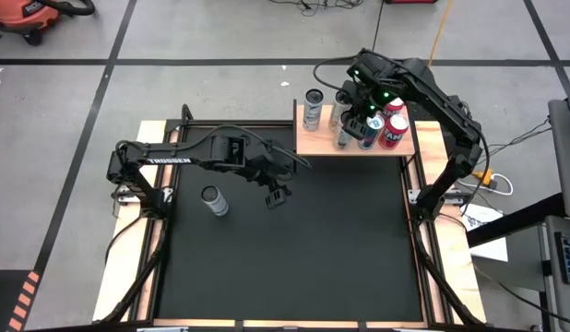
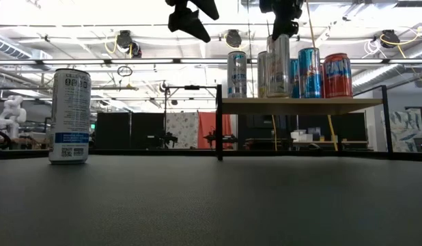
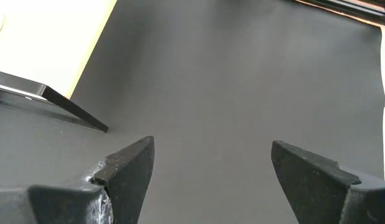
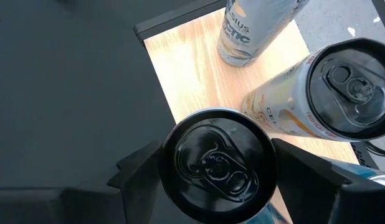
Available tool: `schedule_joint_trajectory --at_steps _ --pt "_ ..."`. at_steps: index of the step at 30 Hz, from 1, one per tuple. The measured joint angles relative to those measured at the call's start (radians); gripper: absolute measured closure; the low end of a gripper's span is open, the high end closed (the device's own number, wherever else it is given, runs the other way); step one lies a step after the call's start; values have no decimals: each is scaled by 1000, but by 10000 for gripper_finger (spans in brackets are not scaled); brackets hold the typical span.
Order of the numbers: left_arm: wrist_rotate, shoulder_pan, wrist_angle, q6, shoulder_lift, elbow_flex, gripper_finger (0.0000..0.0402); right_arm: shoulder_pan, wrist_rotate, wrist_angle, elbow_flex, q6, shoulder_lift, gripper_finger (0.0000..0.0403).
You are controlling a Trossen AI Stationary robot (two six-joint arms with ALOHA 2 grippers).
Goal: Place canned beverage on shelf
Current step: Put the white yellow soda can on the shelf aligned with the white yellow soda can
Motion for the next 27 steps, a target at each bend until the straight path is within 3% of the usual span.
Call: schedule_joint_trajectory --at_steps 27 --pt "0 0 0 0 0 0 79 2 -1 -5 0 -21 0 140"
